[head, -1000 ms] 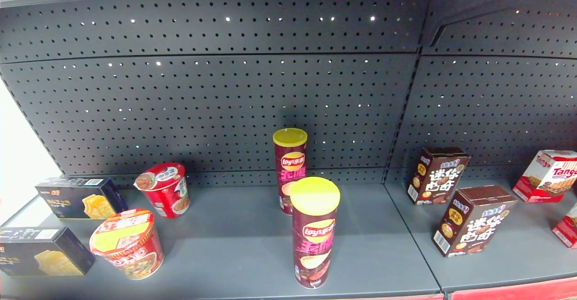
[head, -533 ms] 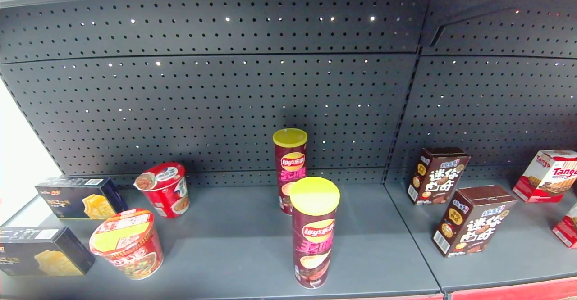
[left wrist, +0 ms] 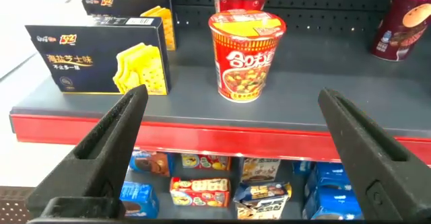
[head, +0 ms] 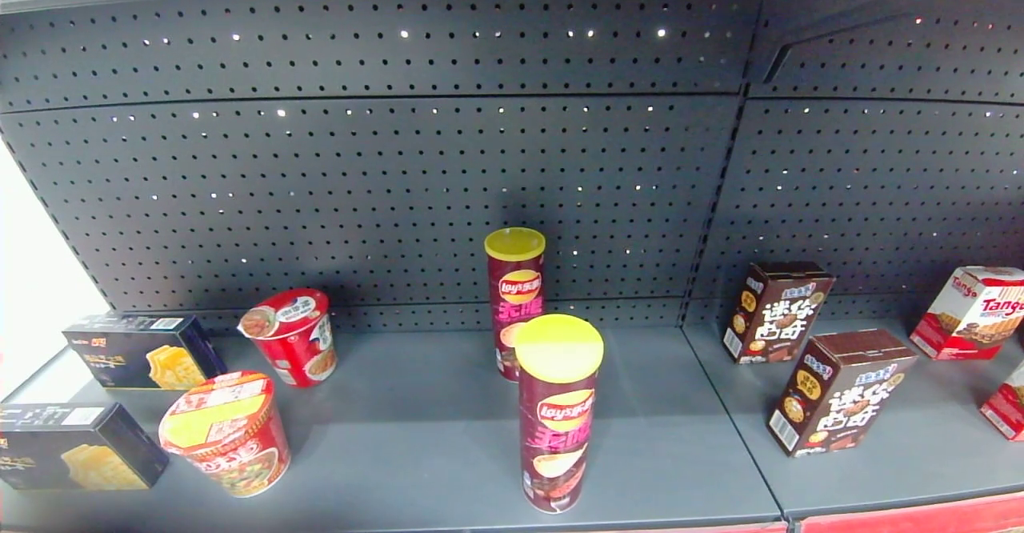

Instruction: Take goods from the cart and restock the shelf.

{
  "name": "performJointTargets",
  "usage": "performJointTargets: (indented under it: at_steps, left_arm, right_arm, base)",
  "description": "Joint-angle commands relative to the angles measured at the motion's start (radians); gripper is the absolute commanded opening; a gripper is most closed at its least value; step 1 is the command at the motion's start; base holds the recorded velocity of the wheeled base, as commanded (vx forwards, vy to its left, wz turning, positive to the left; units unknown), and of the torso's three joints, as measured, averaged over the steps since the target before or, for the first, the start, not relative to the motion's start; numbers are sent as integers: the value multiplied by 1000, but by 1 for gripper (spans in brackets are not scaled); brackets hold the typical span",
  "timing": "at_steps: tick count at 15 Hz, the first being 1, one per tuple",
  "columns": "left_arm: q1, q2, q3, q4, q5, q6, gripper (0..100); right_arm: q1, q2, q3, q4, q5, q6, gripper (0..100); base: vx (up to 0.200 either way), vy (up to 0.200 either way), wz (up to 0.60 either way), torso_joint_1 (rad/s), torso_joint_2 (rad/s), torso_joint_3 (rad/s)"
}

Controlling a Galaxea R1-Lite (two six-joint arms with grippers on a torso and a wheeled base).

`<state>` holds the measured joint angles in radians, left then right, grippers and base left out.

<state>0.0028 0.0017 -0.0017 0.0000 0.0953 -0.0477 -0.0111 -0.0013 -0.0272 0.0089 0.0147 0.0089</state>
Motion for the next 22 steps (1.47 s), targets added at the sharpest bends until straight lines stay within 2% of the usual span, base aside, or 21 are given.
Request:
performJointTargets:
  at_steps: [1,4,5,6,8,10,12,13,14,17,20,22]
  left_arm:
    - [0,1,0,0,0,-1,100]
    - [0,1,0,0,0,0,100]
    - [0,1,0,0,0,0,100]
    - [0,1,0,0,0,0,100]
    - [0,1,0,0,0,0,100]
    - [0,1,-1,0,0,-1,100]
    - [0,1,0,0,0,0,100]
    - [0,1,0,0,0,0,100]
    - [0,1,0,0,0,0,100]
    - [0,1,0,0,0,0,100]
    - [0,1,0,0,0,0,100]
    - [0,1,0,0,0,0,100]
  right_arm:
    - [-1,1,0,0,1,0,100]
    - [-1,1,1,2,-1,-23,100]
    - [0,1,-19,-20,37,-24,100]
    - [-4,1,-192,26,83,-23,100]
    - [-10,60,-332,269,77,-26,100]
    - [42,149,-424,293,156,-27,100]
    - [43,259,-510,287,159,-29,100]
    - [65,379,-617,276,174,-63,100]
    - [132,428,-649,269,177,-96,100]
    - [257,575,-669,195,206,-205,100]
    - [356,741,-735,178,217,-227,100]
    - [421,871,-741,94,174,-224,100]
  base:
    - [0,0,0,0,0,0]
    - [0,0,0,0,0,0]
    - [0,0,0,0,0,0]
    - [0,0,0,0,0,0]
    - [0,0,0,0,0,0]
    - [0,0,0,0,0,0]
    - [0,0,0,0,0,0]
    - [0,0,0,0,0,0]
    - [0,0,0,0,0,0]
    - [0,0,0,0,0,0]
    - [0,0,0,0,0,0]
    - [0,0,0,0,0,0]
